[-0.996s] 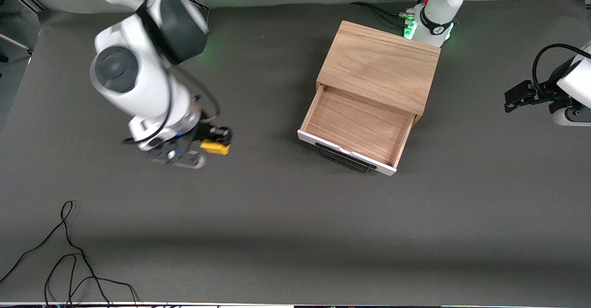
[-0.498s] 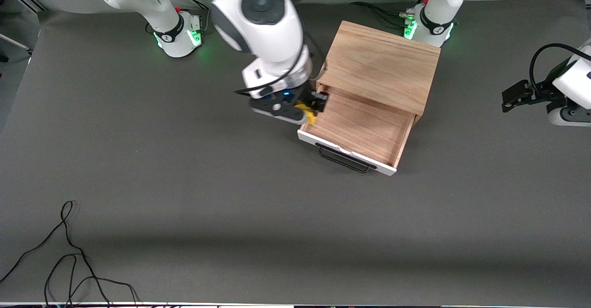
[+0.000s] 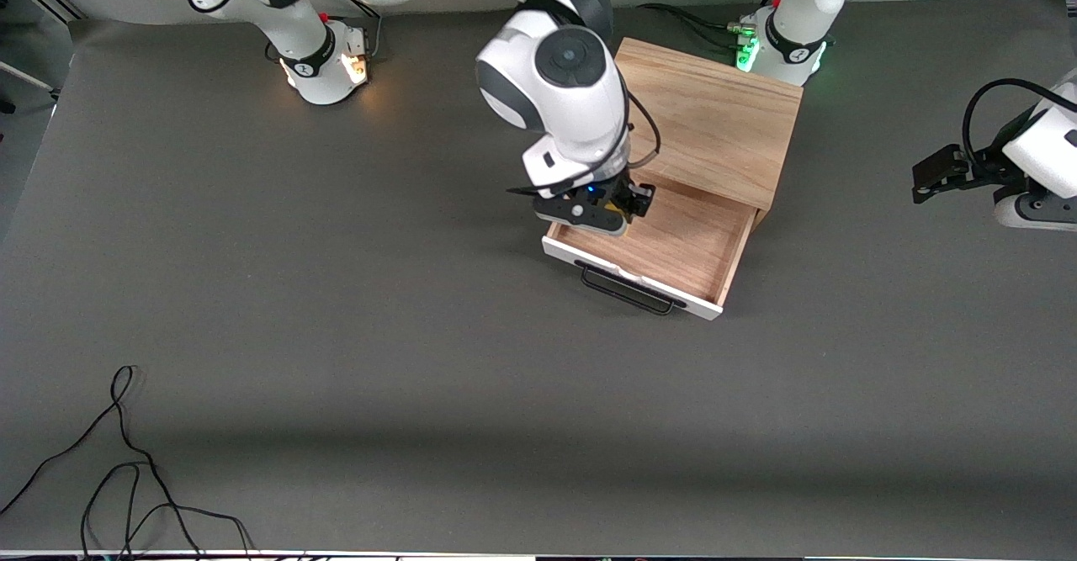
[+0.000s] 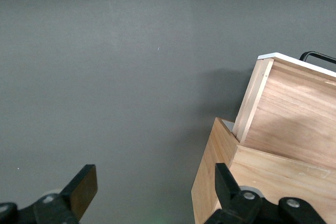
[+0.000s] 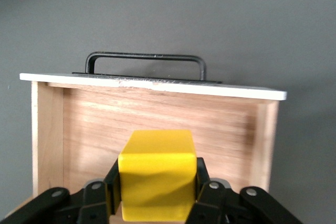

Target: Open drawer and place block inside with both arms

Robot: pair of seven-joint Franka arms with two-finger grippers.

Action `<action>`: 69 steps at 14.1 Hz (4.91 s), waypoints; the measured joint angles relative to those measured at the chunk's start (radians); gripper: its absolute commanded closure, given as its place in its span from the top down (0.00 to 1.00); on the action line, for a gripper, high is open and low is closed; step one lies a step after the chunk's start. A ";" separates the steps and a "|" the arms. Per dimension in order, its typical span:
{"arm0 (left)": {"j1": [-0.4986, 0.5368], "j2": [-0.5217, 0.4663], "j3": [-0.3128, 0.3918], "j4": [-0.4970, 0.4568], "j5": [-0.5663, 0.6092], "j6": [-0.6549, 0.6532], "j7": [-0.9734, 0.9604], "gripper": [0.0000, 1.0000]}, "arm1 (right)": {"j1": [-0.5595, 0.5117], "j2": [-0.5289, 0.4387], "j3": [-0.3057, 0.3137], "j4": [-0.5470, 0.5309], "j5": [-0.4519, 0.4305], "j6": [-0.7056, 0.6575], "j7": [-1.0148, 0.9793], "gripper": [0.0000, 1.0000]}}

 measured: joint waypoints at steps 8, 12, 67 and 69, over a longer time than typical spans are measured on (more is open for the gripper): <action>0.001 0.000 0.004 0.000 -0.016 -0.009 0.021 1.00 | 0.018 0.087 0.000 0.004 0.000 0.037 0.041 0.08; 0.001 0.000 0.004 0.000 -0.018 -0.011 0.021 1.00 | 0.024 0.120 0.002 0.004 0.000 0.046 0.083 0.35; 0.012 0.026 0.007 0.003 -0.021 -0.012 0.023 1.00 | -1.024 -0.843 0.161 -0.770 -0.100 -0.220 -1.210 1.00; 0.012 0.026 0.005 0.003 -0.021 -0.012 0.023 1.00 | -1.000 -0.842 0.146 -0.768 -0.100 -0.223 -1.213 1.00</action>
